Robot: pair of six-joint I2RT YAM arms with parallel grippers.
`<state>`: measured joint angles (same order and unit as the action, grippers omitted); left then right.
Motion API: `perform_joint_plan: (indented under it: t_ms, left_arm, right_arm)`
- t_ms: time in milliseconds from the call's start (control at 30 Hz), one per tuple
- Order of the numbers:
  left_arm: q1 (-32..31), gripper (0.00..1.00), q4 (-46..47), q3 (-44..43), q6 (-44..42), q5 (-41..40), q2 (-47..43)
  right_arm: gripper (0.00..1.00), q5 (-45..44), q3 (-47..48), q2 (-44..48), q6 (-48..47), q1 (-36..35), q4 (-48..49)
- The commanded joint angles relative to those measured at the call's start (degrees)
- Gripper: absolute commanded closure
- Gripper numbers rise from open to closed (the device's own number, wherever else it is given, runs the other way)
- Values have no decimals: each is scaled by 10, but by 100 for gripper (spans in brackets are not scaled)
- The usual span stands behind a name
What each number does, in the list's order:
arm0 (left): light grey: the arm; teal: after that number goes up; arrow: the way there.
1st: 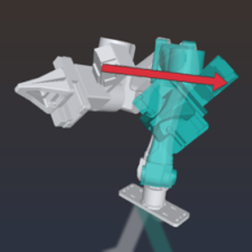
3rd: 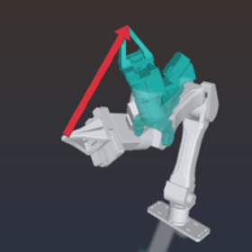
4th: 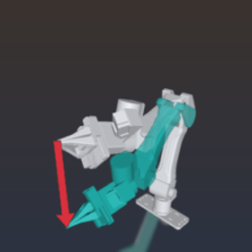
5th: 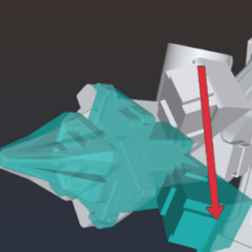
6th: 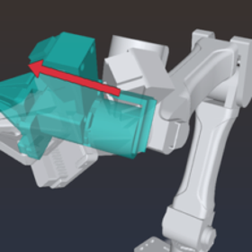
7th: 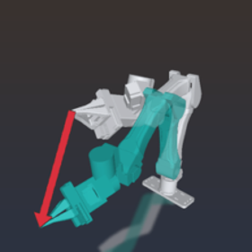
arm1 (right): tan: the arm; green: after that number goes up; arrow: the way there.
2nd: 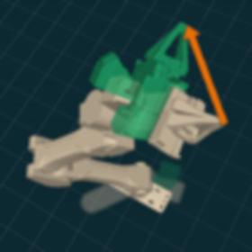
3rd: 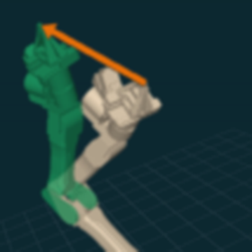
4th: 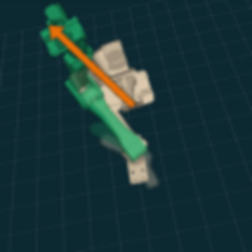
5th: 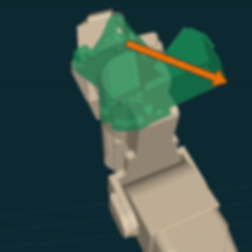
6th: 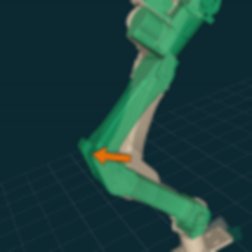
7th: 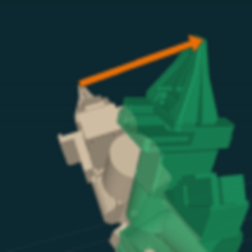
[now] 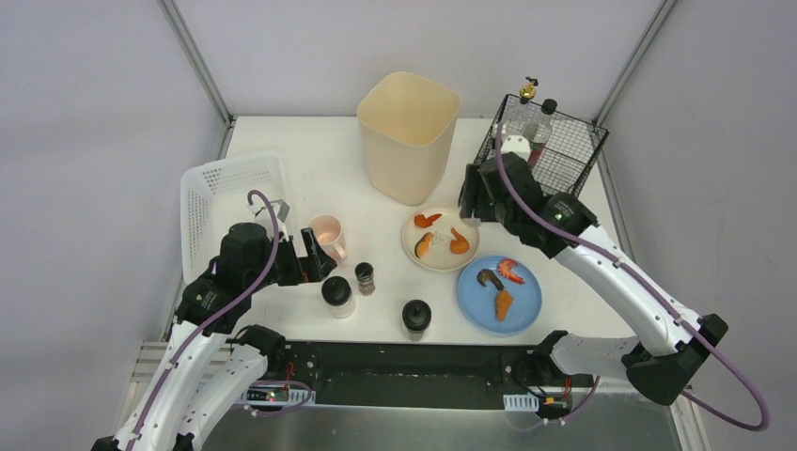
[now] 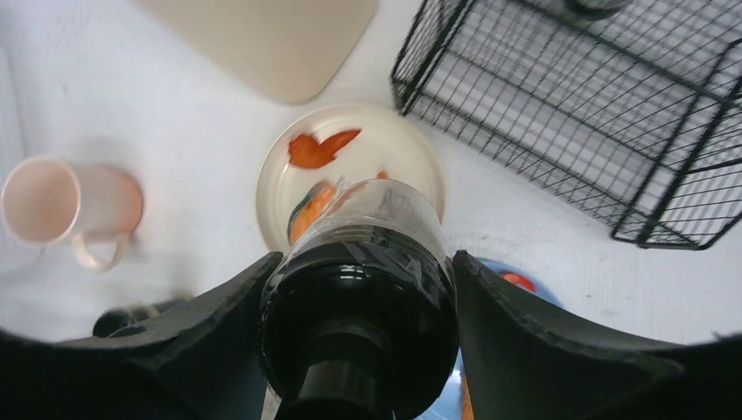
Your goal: Clear the kitchen counter
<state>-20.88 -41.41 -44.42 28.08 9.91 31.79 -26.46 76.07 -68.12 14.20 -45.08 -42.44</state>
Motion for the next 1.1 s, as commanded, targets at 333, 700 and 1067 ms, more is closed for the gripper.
perform_joint_plan:
  t_ms: [333, 700, 1067]
  left_arm:
    - [5, 0, 2, -2, 4, 3, -7]
    - [5, 0, 2, -2, 2, 7, -4]
    - [5, 0, 3, -3, 2, 7, -1]
  right_arm:
    - [77, 29, 135, -97, -40, 205, 77]
    - [81, 10, 170, -167, -34, 270, 141]
    - [82, -8, 162, -225, -24, 282, 230]
